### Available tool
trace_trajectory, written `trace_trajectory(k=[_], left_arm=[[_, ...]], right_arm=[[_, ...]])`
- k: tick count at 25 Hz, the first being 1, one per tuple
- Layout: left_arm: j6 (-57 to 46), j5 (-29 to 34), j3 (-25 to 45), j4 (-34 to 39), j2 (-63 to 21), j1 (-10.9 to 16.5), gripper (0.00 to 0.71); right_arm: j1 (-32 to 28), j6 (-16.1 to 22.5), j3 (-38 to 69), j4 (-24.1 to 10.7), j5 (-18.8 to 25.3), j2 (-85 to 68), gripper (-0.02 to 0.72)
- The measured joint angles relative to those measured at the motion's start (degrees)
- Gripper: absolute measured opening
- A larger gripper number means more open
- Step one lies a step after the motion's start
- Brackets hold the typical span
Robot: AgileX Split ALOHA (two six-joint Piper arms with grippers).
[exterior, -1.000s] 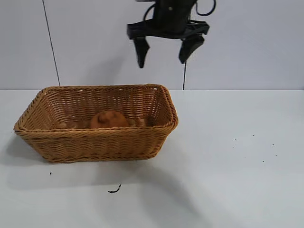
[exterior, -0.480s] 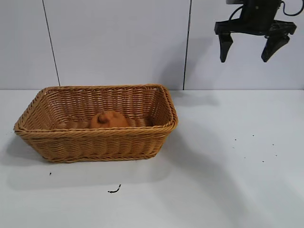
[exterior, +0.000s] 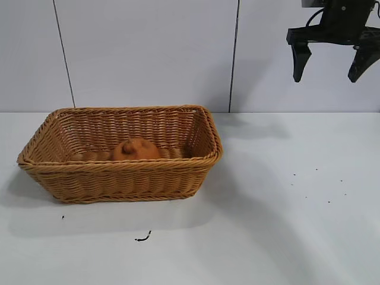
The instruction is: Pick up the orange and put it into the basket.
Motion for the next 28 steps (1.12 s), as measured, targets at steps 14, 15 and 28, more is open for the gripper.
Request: trace_trajectory(k=[14, 15, 28], left_arm=[[0.0, 0.0, 0.0, 0.0, 0.0, 0.0, 0.666], [0.0, 0.0, 0.0, 0.0, 0.0, 0.0, 0.666], [0.0, 0.0, 0.0, 0.0, 0.0, 0.0, 0.666]], right_arm=[[0.0, 0.0, 47.19, 3.52, -0.42, -40.24, 0.694], [0.0, 0.0, 50.96, 3.52, -1.39, -42.84, 0.694], [0.0, -3.48, 67.14, 3.52, -11.3, -83.06, 0.694]])
